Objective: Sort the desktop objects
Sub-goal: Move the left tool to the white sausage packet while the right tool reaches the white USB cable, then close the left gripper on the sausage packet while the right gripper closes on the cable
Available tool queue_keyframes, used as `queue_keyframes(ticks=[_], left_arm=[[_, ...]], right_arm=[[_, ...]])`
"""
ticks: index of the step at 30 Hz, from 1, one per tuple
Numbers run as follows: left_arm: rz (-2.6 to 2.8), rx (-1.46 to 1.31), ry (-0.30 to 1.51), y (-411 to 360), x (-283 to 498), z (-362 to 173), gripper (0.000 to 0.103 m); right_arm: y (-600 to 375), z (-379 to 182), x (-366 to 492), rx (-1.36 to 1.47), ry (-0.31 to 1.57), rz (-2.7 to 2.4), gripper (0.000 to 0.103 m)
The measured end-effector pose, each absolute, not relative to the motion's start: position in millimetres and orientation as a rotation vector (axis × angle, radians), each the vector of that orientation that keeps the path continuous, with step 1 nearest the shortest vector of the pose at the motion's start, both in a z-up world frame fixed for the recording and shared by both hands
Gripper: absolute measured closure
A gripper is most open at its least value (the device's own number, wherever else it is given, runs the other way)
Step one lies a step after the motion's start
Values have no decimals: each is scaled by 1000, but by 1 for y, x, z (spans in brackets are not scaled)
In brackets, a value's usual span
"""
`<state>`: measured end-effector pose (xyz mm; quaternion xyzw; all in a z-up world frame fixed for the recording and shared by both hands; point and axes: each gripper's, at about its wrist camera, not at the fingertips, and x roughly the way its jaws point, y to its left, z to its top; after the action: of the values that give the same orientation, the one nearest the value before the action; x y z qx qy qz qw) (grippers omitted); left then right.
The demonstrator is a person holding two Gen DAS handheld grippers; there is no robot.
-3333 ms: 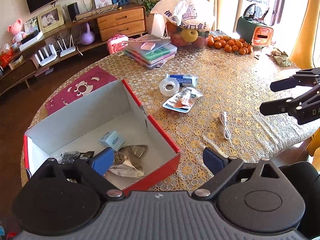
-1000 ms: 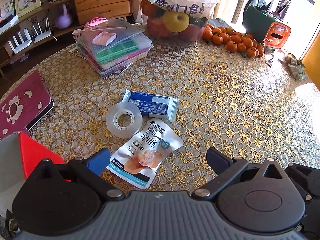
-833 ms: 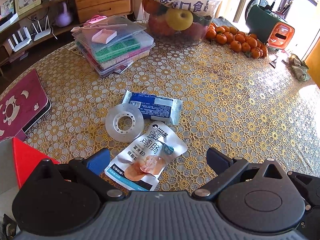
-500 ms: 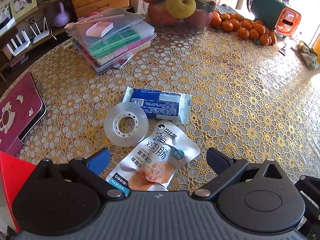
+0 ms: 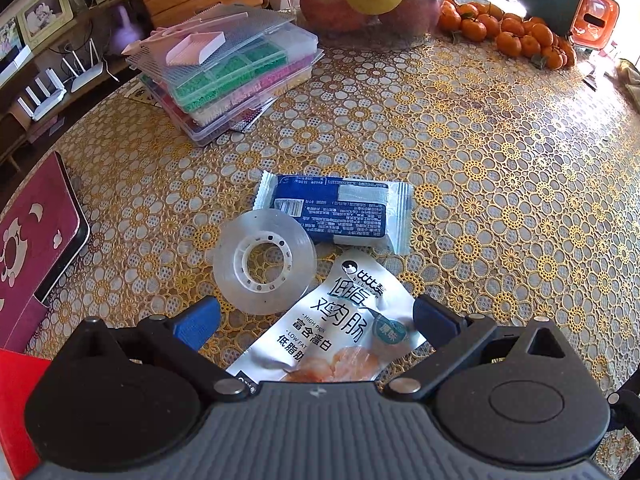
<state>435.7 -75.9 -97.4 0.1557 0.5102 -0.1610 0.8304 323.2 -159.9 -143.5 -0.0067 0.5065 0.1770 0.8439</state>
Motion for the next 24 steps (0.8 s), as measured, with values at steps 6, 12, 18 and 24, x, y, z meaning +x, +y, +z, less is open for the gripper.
queue_keyframes(ticks=[6,12,18,24], left_arm=[[-362,281,1136,-75,438,-105,0],[-374,270,1172,-75,431,-106,0],[-419,314,1193,-77,426,-105,0],[-418,305,1181,-78,427,-104,0]], right_arm=[[-158,-145,325,-47,1059,370,42],[-162,-143,324,-64,1055,369,64],[-167,-143,323,-51,1063,374,72],[-167,-142,323,-41,1068,389,82]])
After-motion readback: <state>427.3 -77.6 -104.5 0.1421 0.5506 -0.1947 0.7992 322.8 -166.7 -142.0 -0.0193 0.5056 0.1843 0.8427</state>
